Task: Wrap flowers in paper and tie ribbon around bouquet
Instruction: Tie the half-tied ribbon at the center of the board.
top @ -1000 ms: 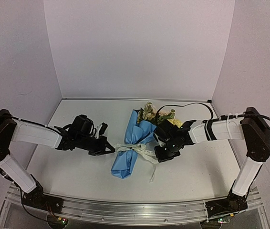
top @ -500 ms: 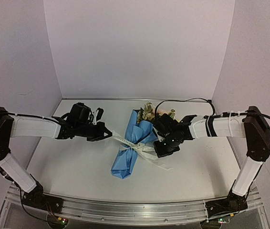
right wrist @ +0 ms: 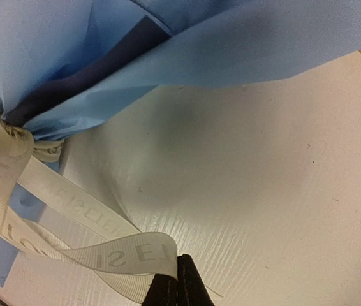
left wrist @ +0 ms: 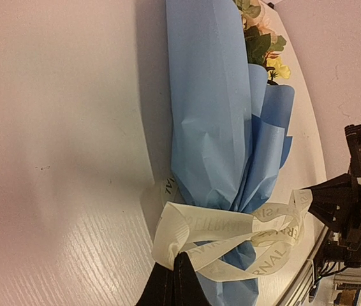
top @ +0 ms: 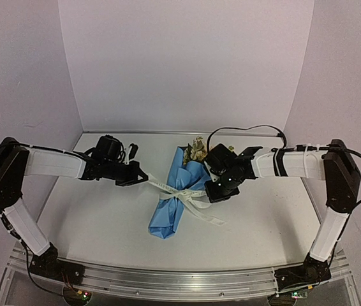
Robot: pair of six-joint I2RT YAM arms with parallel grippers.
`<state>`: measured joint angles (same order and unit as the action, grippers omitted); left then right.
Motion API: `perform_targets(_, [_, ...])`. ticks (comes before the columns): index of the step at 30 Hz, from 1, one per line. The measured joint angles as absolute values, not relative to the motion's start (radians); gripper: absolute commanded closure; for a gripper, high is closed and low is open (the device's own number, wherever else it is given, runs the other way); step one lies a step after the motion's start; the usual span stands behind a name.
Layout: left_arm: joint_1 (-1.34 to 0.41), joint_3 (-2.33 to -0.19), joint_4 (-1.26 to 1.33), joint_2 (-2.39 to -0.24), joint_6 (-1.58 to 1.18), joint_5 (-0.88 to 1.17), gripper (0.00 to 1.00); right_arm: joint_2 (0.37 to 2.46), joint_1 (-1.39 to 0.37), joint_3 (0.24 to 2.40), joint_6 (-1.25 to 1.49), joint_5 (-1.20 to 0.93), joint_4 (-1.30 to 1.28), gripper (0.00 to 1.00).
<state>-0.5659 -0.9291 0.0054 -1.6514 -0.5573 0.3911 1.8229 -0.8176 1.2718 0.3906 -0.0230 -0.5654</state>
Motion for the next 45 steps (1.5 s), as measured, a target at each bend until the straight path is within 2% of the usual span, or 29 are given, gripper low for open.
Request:
perform_targets(3, [-0.566,-0.929,0.003,-1.657,-0.552,0.399,1.0,1.845,-0.816,1.304,0.384,-0.035,-0.571,0.92])
perform_targets(13, [-0.562,-0.955,-0.002,-1.697,-0.55,0.427,1.0,1.858,-0.817,1.324,0.368,-0.1,-0.583,0.66])
perform_targets(17, [-0.562,-0.966,-0.002,-1.706,-0.551,0.436,1.0,1.825,-0.823,1.284,0.367,-0.106,-0.577,0.61])
perform_targets(31, [-0.562,-0.978,-0.002,-1.711,-0.551,0.452,1.0,1.755,-0.909,1.175,0.322,-0.179,-0.373,0.59])
perform_targets(40, [-0.562,-0.982,-0.011,-1.711,-0.551,0.454,1.0,1.829,-0.908,1.18,0.273,-0.177,-0.277,0.62])
perform_targets(45, [-0.562,-0.982,-0.019,-1.711,-0.551,0.454,1.0,1.845,-0.908,1.18,0.263,-0.173,-0.272,0.69])
